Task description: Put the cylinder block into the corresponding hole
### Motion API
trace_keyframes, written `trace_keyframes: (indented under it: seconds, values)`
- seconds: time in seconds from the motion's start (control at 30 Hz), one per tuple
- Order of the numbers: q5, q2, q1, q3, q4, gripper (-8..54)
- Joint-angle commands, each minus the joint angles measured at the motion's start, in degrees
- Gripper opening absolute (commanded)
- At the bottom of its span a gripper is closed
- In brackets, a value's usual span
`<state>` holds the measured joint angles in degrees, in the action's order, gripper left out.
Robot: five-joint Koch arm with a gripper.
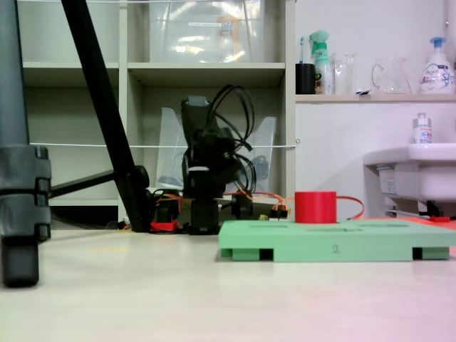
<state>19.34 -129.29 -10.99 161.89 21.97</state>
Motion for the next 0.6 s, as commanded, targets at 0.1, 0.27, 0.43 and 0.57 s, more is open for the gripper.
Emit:
trace_keyframes:
  seconds: [0.1, 0.27, 0.43, 0.57]
  values:
    - [-12.57, -3.96, 10.81, -2.72, 4.57, 31.1]
    - [-19.69, -3.69, 13.01, 7.38, -1.14, 31.6]
    - [-19.78, -3.52, 11.87, 16.44, -6.06, 31.5]
    - [-19.78, -3.43, 10.81, 17.4, -15.29, 34.3]
